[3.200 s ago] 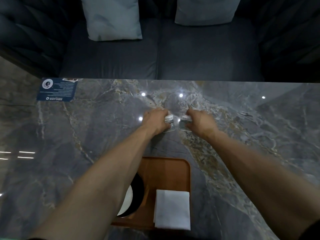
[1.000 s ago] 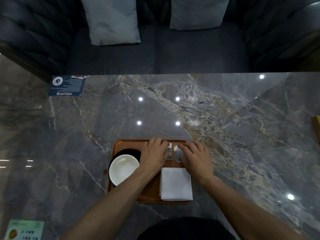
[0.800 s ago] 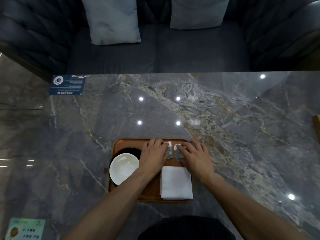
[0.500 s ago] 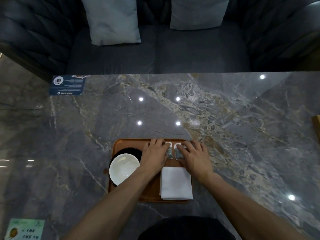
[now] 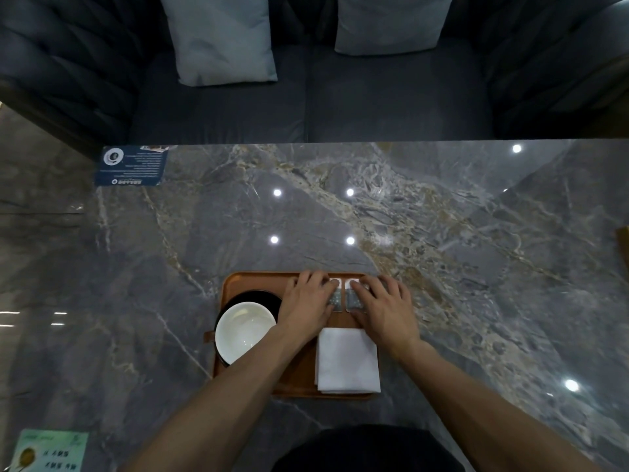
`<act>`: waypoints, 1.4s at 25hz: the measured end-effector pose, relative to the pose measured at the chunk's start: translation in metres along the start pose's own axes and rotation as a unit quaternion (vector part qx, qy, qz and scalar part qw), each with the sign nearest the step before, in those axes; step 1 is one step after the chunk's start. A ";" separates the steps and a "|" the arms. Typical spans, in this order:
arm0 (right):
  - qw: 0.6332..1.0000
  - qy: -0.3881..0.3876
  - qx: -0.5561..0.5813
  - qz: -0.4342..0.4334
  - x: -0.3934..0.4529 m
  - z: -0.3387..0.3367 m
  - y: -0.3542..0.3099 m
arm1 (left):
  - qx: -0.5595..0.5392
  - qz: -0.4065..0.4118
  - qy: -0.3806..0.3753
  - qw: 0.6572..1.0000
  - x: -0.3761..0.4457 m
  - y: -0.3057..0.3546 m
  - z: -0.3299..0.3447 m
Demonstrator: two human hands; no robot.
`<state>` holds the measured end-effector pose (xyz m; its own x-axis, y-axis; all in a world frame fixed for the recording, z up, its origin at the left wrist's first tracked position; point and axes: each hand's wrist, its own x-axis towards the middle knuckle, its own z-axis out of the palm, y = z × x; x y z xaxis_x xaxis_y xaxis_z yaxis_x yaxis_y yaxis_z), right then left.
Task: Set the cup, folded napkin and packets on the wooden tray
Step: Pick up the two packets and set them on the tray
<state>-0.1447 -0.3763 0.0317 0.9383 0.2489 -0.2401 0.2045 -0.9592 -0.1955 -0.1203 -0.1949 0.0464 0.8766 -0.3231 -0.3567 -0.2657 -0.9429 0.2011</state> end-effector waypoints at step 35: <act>1.000 -0.010 0.026 0.013 -0.002 -0.001 -0.001 | -0.026 -0.007 0.013 1.000 -0.003 0.002 0.002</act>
<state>-0.1467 -0.3757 0.0336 0.9370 0.2278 -0.2649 0.1652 -0.9570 -0.2386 -0.1241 -0.1965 0.0457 0.8905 -0.3065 -0.3363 -0.2321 -0.9417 0.2437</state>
